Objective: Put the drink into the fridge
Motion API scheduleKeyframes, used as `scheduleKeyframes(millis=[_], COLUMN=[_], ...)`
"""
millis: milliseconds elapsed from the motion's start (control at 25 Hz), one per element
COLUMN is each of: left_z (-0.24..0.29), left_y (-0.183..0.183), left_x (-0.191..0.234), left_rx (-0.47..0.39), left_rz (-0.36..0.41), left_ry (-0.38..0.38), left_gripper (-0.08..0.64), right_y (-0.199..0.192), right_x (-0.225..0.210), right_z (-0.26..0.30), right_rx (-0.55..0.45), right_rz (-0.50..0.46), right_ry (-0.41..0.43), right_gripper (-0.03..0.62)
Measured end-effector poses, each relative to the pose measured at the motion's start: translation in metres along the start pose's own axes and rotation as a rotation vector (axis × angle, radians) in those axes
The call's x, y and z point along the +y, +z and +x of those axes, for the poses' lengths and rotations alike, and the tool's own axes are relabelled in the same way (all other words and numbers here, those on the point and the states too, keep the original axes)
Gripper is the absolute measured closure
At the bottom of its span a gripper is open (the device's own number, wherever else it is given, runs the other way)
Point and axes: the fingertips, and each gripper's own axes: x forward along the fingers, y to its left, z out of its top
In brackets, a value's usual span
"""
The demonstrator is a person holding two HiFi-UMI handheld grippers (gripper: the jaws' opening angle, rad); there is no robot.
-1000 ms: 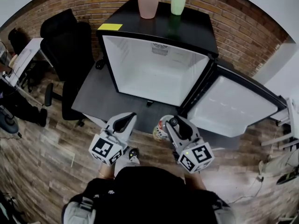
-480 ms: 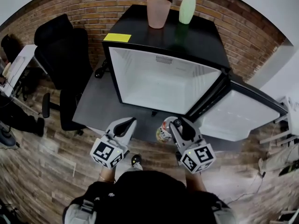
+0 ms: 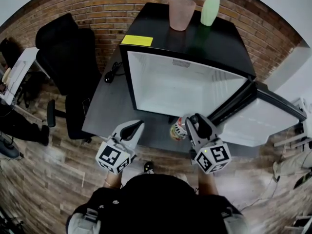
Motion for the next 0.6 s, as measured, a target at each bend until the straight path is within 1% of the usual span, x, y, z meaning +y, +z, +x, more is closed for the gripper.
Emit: scheduleKeyframes(millis=[160,320,600], left_z=[0.000,0.008,0.016], left_y=[-0.003,0.000,0.005], left_x=[0.013,0.019,0.030], left_rx=[0.004,0.004,-0.006], left_rz=[-0.006,-0.016,-0.019], left_ry=[0.005,0.014,0.070], left_gripper=[0.557,0.557,0.557], right_y=[0.004,0.008,0.010], right_x=[-0.003,-0.013,-0.039], right_z=[0.017,0.034,0.066], right_rx=[-0.008,0.001,0.012], right_rz=[-0.021,-0.030,-0.022], right_ry=[-0.013,-0.007,0.013], right_gripper=[0.443,0.443,0.445])
